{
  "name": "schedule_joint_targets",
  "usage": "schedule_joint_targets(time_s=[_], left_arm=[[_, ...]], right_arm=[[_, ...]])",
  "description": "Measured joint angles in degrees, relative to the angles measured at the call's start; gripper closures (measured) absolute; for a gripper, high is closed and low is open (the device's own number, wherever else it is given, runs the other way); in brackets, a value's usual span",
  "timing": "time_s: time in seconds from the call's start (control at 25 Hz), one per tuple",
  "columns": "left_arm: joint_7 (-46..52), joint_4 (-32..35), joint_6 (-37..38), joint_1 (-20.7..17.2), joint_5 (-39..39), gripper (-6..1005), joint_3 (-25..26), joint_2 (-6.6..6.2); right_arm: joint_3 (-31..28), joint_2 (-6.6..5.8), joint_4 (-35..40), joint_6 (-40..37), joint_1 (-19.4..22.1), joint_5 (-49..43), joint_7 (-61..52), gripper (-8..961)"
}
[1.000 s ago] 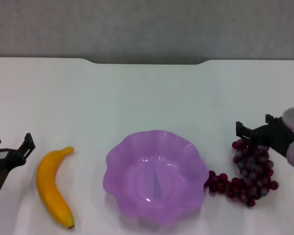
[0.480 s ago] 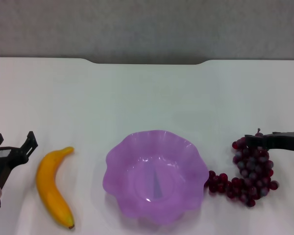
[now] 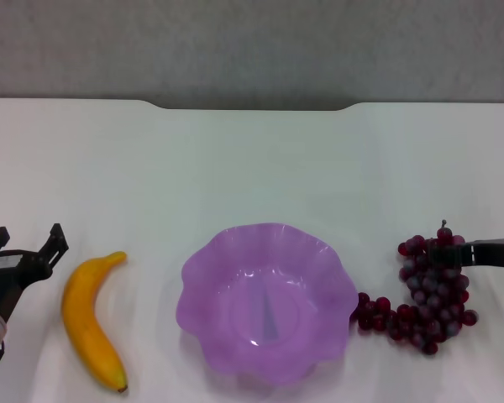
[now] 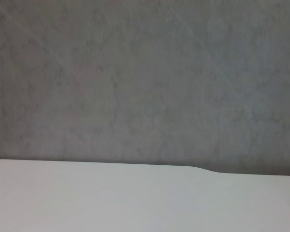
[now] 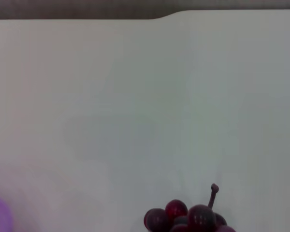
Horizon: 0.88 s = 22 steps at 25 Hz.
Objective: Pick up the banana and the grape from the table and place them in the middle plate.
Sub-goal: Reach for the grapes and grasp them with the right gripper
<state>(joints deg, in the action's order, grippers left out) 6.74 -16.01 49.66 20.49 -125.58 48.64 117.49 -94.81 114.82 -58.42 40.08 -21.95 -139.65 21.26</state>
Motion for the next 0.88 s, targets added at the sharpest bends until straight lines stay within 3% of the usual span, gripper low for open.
schedule_joint_targets(time_s=[0.28,0.64,0.88], left_arm=[[0.0,0.0,-0.1,-0.3,0.0,116,0.0,0.07],[-0.1,0.0,-0.2,-0.6,0.0,117,0.0,0.07],[-0.2,0.2,0.1,-0.8,0.2,117,0.2,-0.09]], right_arm=[[1.9,0.05,2.4,-4.5,-0.2,0.1,0.2,74],[11.6,0.27,5.5,-16.2,0.2,1.3,-0.3,74],[14.3,0.32,7.9,-18.6,-0.1,3.0,-0.4,73]])
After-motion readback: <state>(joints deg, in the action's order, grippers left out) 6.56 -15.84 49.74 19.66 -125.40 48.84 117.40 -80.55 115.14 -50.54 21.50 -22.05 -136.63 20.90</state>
